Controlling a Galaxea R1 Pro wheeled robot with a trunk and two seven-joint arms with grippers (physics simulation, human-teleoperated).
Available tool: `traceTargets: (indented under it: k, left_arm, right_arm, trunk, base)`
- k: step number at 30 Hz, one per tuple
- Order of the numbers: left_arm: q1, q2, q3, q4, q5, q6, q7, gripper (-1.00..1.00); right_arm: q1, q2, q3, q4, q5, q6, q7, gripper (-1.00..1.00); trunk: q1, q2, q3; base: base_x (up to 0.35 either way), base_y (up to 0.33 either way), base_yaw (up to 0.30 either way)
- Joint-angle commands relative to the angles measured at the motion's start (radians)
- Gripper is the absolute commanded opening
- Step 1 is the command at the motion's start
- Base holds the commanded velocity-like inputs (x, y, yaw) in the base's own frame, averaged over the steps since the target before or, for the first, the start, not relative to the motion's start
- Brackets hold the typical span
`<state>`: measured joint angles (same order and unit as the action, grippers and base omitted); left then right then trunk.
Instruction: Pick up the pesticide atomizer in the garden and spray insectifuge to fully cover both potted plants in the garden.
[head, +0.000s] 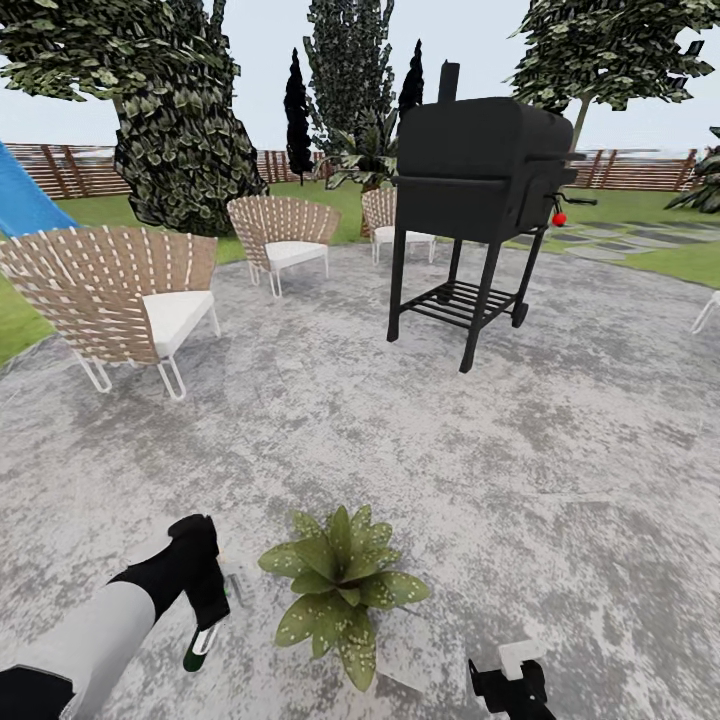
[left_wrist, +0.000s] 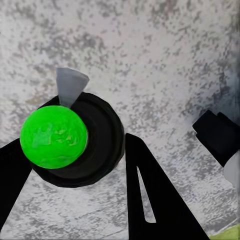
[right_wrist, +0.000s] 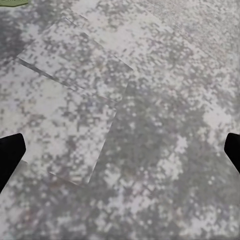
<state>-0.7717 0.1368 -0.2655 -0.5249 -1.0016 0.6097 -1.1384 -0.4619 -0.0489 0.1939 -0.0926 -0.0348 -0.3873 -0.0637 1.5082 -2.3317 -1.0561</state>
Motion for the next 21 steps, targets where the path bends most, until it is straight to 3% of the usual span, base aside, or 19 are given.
traceTargets:
  k: [1, 7, 11, 15, 18, 21]
  left_arm:
    - [-0.010, 0.003, -0.006, -0.003, -0.005, 0.005, -0.033, -1.00]
    - [-0.028, 0.000, -0.009, -0.005, -0.013, 0.003, -0.073, -1.00]
    - [-0.045, -0.024, -0.016, -0.007, -0.016, 0.004, -0.084, -1.00]
    - [-0.077, -0.035, -0.018, -0.048, -0.102, 0.007, -0.207, -1.00]
    - [-0.082, -0.036, -0.017, -0.073, -0.196, 0.007, -0.265, -1.00]
    - [-0.083, -0.053, -0.018, -0.076, -0.214, 0.007, -0.272, -1.00]
  right_arm:
    - [-0.001, 0.000, 0.009, 0.001, -0.004, -0.002, -0.005, 1.00]
    - [0.000, 0.000, 0.009, 0.001, -0.004, -0.002, -0.005, 1.00]
    - [-0.001, 0.000, 0.009, 0.001, -0.004, -0.002, -0.005, 1.00]
    - [0.000, 0.000, 0.009, 0.001, -0.003, -0.002, -0.005, 1.00]
    - [-0.001, 0.000, 0.009, 0.001, -0.002, -0.002, -0.005, 1.00]
    - [0.000, 0.000, 0.009, 0.001, -0.002, -0.002, -0.005, 1.00]
  trunk:
    - [0.000, 0.000, -0.001]
    - [0.000, 0.000, -0.001]
    - [0.000, 0.000, -0.001]
    - [0.000, 0.000, -0.001]
    - [0.000, 0.000, -0.001]
    - [0.000, 0.000, -0.001]
  base:
    - [0.000, 0.000, 0.000]
    - [0.000, 0.000, 0.000]
    - [0.000, 0.000, 0.000]
    - [0.000, 0.000, 0.000]
    - [0.000, 0.000, 0.000]
    - [0.000, 0.000, 0.000]
